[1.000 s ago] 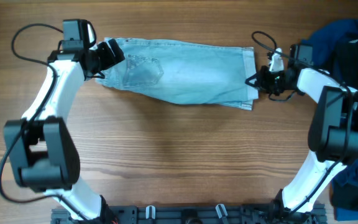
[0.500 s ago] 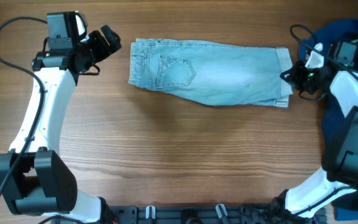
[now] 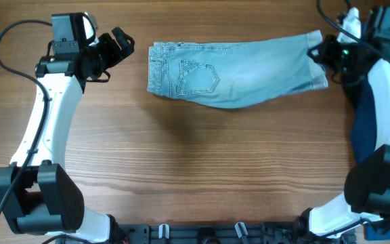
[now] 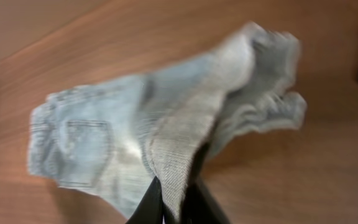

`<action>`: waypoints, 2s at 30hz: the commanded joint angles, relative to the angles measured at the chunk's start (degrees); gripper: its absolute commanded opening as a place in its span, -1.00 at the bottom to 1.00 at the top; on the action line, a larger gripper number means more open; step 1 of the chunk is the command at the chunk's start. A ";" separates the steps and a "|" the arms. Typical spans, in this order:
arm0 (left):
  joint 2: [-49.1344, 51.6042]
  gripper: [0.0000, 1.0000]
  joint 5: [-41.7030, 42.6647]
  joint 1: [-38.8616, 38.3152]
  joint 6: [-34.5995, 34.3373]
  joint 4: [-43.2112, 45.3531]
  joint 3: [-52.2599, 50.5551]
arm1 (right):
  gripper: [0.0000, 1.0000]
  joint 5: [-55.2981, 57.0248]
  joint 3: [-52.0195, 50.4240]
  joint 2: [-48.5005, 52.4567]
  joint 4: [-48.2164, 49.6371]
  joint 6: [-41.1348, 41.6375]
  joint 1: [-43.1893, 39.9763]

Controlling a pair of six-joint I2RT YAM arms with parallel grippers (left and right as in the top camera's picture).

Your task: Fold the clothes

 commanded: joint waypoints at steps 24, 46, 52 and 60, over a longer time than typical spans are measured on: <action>-1.38 0.99 -3.85 0.13 0.13 -4.17 1.07 | -0.91 6.19 3.02 15.06 19.08 18.23 35.28; -1.33 1.00 -6.73 0.11 0.35 -5.31 1.07 | -0.92 -7.30 3.02 16.98 32.65 27.61 37.51; -1.31 0.99 -7.17 0.11 0.35 -5.31 1.07 | -0.92 -7.82 3.02 16.98 36.26 30.91 37.51; -0.33 -0.25 -11.54 0.04 -0.07 -6.16 0.26 | -0.91 -4.81 3.02 16.98 33.00 27.93 37.11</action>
